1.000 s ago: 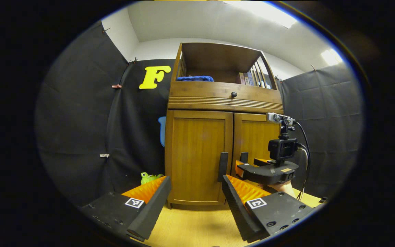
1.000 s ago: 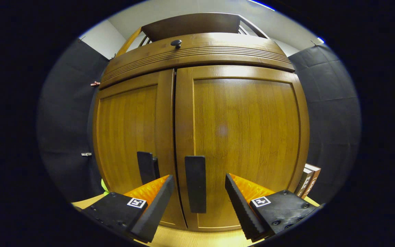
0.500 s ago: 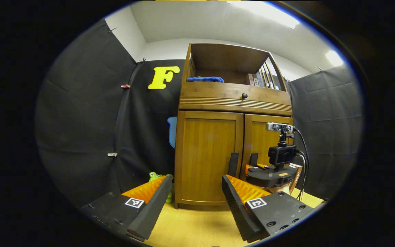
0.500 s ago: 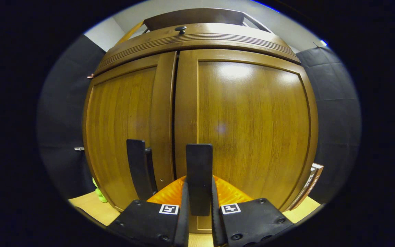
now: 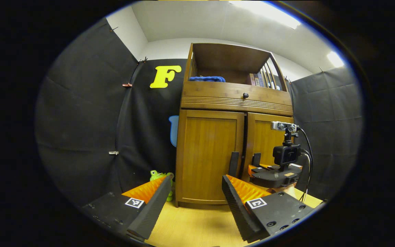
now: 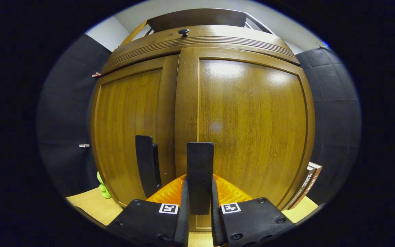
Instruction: Open the right door of the double-door shoe cabinet with the right hand, and open the left door with the left hand.
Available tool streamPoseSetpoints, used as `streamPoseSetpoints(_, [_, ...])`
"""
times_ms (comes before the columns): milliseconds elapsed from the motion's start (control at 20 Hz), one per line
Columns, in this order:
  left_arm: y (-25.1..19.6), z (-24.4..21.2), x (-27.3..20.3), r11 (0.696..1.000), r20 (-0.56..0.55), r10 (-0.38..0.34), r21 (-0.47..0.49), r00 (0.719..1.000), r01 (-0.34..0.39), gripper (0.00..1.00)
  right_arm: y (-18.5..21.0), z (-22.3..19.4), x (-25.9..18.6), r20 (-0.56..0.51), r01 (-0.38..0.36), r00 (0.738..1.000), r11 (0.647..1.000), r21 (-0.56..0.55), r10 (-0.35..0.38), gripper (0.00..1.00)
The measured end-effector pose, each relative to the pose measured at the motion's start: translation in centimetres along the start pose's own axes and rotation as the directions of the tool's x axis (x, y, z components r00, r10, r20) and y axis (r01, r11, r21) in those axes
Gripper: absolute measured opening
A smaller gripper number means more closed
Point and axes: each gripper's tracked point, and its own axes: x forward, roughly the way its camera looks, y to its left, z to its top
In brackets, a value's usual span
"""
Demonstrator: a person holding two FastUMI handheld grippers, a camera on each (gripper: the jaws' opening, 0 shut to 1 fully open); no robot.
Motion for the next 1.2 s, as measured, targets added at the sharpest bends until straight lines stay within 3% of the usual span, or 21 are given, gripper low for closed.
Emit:
streamPoseSetpoints(50, [-0.4,0.2,0.1,1.0,0.002,-0.011,-0.002,1.0,0.011,0.93,-0.1,0.1,-0.8,0.003,-0.012,1.0,1.0,0.0,0.012,0.27])
streamPoseSetpoints(200, [-1.7,0.1,0.2,0.999,0.004,-0.044,-0.013,0.999,0.044,0.89,-0.5,0.2,-3.1,0.005,-0.041,0.999,0.999,-0.007,0.041,0.26])
streamPoseSetpoints(250, [-2.1,0.0,0.3,0.999,0.004,-0.051,-0.014,0.999,0.051,0.93,-0.6,0.2,-3.8,0.003,-0.047,0.999,0.999,-0.012,0.047,0.3])
streamPoseSetpoints(300, [-2.5,-0.2,0.4,0.998,0.001,-0.059,-0.013,0.998,0.059,0.93,-0.8,0.2,-4.5,0.004,-0.054,0.999,0.998,-0.017,0.054,0.26])
streamPoseSetpoints(350, [-3.0,-0.4,0.3,0.998,-0.006,-0.068,-0.012,0.998,0.068,0.93,-0.9,0.3,-5.0,0.001,-0.06,0.998,0.998,-0.019,0.06,0.31])
streamPoseSetpoints(400, [-3.5,-0.7,0.2,0.997,-0.012,-0.077,-0.011,0.997,0.077,0.93,-1.2,0.3,-5.6,0.002,-0.065,0.998,0.998,-0.019,0.065,0.26])
streamPoseSetpoints(550, [-4.9,-0.8,0.1,0.995,-0.017,-0.099,-0.007,0.995,0.099,0.93,-1.7,0.4,-7.2,0.005,-0.076,0.997,0.997,-0.021,0.076,0.26])
streamPoseSetpoints(600, [-5.4,-0.8,-0.1,0.994,-0.015,-0.109,-0.008,0.994,0.108,0.93,-2.0,0.5,-7.8,0.007,-0.08,0.997,0.997,-0.021,0.08,0.3])
streamPoseSetpoints(650, [-5.8,-0.7,-0.1,0.993,-0.013,-0.118,-0.01,0.993,0.118,0.93,-2.2,0.5,-8.3,0.007,-0.084,0.996,0.996,-0.021,0.084,0.26])
streamPoseSetpoints(750, [-6.7,-0.4,-0.2,0.991,-0.005,-0.134,-0.015,0.991,0.133,0.93,-2.8,0.4,-9.5,0.007,-0.095,0.995,0.995,-0.015,0.095,0.31])
streamPoseSetpoints(850, [-7.6,-0.1,-0.3,0.989,0.005,-0.147,-0.019,0.989,0.147,0.93,-3.4,0.5,-10.7,0.009,-0.103,0.995,0.995,-0.015,0.103,0.26])
streamPoseSetpoints(1200, [-11.7,-0.8,0.1,0.977,0.003,-0.213,-0.023,0.977,0.213,0.93,-6.0,0.8,-14.3,0.026,-0.119,0.993,0.993,-0.012,0.119,0.3])
